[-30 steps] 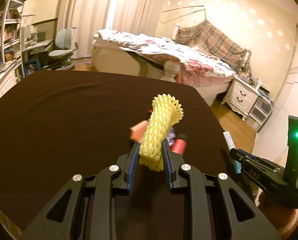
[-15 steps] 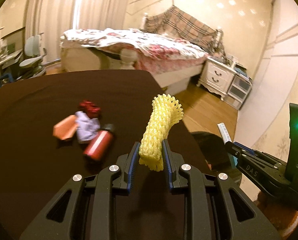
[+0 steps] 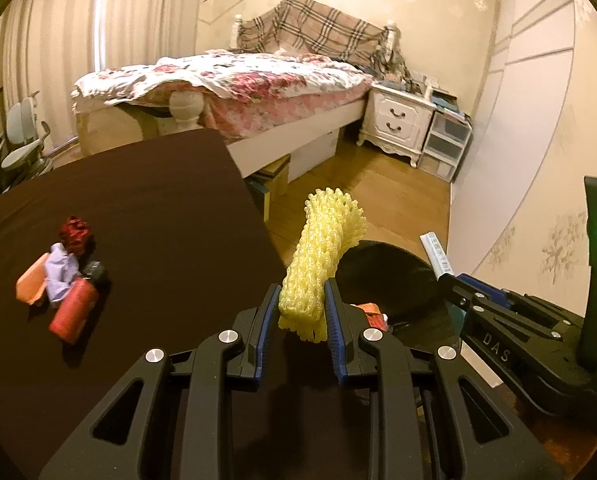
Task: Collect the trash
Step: 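Carry the tube and yellow net over the black bin and open both grippers, then grasp the red bottle with the right gripper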
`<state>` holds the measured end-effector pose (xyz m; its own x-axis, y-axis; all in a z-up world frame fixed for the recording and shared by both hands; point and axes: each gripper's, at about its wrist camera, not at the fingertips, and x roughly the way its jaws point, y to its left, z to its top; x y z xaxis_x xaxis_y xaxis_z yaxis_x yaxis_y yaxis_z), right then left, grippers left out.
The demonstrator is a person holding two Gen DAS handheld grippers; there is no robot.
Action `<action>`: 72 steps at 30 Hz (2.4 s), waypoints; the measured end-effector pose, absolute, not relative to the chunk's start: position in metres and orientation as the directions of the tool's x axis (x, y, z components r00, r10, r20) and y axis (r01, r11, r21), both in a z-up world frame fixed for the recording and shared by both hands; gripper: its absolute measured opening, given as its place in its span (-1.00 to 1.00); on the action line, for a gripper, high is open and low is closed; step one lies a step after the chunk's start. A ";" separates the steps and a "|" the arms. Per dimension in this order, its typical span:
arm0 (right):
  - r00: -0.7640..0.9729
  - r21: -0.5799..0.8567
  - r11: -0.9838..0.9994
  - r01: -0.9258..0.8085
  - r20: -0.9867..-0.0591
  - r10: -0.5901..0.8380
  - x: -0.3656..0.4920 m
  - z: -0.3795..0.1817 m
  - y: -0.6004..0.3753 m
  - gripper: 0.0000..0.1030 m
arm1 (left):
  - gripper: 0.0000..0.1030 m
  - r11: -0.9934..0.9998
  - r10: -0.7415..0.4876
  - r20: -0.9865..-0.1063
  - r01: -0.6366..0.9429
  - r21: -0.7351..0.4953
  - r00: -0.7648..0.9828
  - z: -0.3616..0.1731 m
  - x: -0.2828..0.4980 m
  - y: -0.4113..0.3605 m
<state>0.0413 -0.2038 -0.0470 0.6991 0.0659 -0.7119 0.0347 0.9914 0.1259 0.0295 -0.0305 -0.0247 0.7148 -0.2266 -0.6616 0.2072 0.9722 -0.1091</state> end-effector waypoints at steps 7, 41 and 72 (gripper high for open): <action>0.698 0.126 0.990 0.064 -0.715 0.046 0.044 -0.051 -0.215 -0.64 | -0.51 0.969 -0.225 -0.681 0.233 -0.082 0.697 -0.030 0.039 -0.045; 0.692 0.129 0.990 -0.048 -0.711 0.126 0.047 -0.034 -0.137 0.22 | 0.47 1.000 0.022 -0.628 -0.028 0.001 0.778 -0.009 0.008 0.062; 0.535 0.144 0.914 -0.379 -0.772 0.343 0.062 -0.044 0.046 0.02 | 0.48 0.940 0.250 -0.653 -0.340 -0.012 0.715 -0.021 -0.029 0.202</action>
<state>0.0622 0.0456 -0.0445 0.5351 0.3431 -0.7720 -0.3786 0.9143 0.1439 -0.0287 0.2016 -0.0209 0.7152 0.2502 -0.6526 -0.3399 0.9404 -0.0119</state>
